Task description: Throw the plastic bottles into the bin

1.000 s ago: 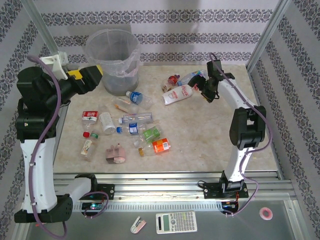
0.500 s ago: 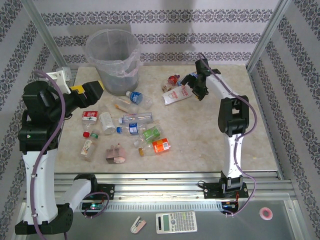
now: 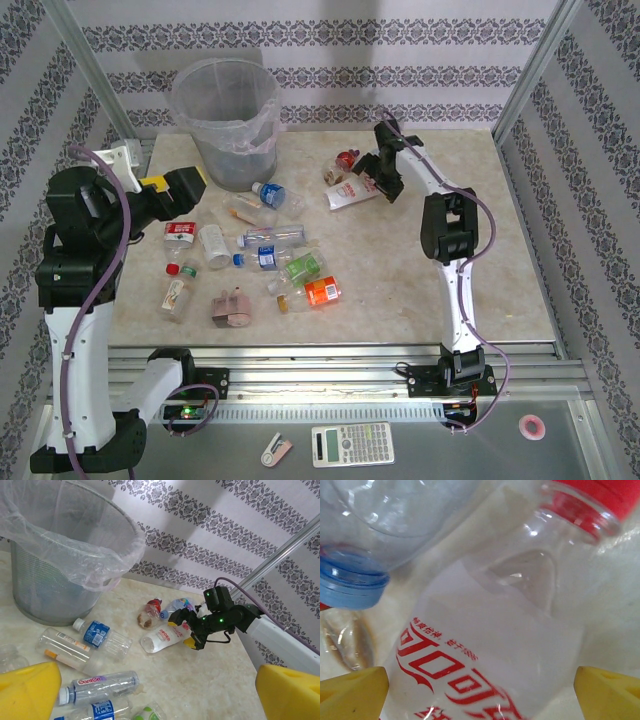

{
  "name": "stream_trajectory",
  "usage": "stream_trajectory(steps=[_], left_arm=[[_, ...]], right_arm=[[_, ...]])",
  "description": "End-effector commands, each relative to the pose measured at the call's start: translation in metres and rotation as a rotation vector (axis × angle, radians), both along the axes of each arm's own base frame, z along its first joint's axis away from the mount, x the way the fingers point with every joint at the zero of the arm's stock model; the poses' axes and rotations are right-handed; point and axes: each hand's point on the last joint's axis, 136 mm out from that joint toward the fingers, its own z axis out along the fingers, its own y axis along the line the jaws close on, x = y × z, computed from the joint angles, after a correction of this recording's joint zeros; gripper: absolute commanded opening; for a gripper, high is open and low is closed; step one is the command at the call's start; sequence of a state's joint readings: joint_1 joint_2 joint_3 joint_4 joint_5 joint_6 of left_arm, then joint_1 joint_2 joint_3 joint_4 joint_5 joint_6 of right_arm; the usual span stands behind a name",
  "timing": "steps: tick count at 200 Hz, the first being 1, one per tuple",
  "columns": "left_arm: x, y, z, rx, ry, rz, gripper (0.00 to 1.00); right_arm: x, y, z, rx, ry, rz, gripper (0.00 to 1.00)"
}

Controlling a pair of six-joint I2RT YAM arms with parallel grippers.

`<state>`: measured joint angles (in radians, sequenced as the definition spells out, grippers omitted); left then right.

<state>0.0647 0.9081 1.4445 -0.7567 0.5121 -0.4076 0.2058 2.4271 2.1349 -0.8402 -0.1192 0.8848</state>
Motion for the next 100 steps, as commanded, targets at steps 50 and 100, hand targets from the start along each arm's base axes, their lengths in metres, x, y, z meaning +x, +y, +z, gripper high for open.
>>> stream_trajectory(steps=[50,100], left_arm=[[-0.002,-0.010,-0.016,-0.031,0.008,-0.032,1.00],[-0.001,-0.016,-0.020,-0.049,0.004,-0.057,1.00]], right_arm=[[-0.026,-0.005,-0.016,-0.092,0.092,0.051,0.90],[-0.054,-0.012,-0.023,-0.099,0.122,0.047,0.68]])
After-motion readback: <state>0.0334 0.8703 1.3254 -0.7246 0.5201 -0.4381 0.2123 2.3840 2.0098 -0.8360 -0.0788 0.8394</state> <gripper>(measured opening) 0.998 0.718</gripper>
